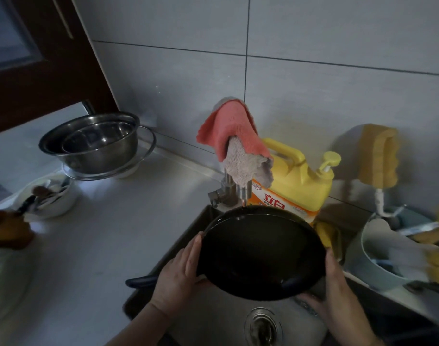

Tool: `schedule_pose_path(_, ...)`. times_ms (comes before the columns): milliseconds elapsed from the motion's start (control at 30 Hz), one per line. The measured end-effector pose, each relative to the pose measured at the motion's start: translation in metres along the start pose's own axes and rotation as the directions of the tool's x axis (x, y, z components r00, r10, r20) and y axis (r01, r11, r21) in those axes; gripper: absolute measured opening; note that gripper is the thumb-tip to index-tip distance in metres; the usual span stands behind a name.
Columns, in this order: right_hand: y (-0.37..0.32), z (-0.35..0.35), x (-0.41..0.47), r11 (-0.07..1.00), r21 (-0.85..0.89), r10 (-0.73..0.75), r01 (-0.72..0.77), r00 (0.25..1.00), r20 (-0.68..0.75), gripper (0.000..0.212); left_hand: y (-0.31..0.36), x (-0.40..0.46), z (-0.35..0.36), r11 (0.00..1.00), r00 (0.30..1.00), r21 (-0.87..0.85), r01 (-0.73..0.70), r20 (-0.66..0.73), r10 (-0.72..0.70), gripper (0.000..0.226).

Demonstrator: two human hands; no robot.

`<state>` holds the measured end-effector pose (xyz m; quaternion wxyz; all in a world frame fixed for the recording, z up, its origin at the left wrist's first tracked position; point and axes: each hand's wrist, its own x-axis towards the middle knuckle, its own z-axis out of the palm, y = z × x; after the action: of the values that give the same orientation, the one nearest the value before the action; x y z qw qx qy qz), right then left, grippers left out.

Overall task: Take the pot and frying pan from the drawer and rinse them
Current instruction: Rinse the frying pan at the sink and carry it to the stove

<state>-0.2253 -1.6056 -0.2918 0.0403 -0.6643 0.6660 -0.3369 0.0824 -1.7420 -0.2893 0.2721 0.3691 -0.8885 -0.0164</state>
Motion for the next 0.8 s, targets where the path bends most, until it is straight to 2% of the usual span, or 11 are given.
schedule_pose_path(67,-0.005,0.009,0.006,0.999,0.020,-0.036,0.036,0.999,-0.012,0.143,-0.007,-0.008,-0.008,0.999,1.000,0.022,0.028,-0.012,-0.028,0.095)
schedule_pose_path(200,-0.021,0.027,0.018,0.999,-0.026,-0.035,0.035,0.999,0.001,0.143,-0.025,-0.023,-0.022,0.995,0.996,0.067,0.073,-0.050,-0.070,0.095)
schedule_pose_path(300,-0.038,0.033,0.027,0.995,-0.052,-0.080,0.081,0.997,0.023,0.121,-0.033,-0.028,-0.034,0.989,0.993,0.098,0.111,-0.058,-0.105,0.101)
schedule_pose_path(400,-0.044,0.039,0.035,0.989,-0.054,-0.133,0.136,0.990,0.050,0.113,-0.034,-0.030,-0.046,0.979,0.989,0.141,0.146,-0.058,-0.139,0.091)
schedule_pose_path(467,-0.045,0.041,0.038,0.985,-0.037,-0.167,0.168,0.986,0.031,0.105,-0.035,-0.032,-0.050,0.974,0.986,0.154,0.168,-0.044,-0.163,0.092)
schedule_pose_path(600,-0.044,0.038,0.038,0.986,-0.027,-0.166,0.167,0.986,0.028,0.116,-0.037,-0.035,-0.049,0.969,0.980,0.151,0.197,-0.014,-0.198,0.094)
schedule_pose_path(800,-0.016,0.021,0.016,0.997,-0.010,-0.073,0.073,0.997,-0.007,0.135,-0.015,-0.016,-0.031,0.990,0.992,0.069,0.122,0.009,-0.123,0.096)
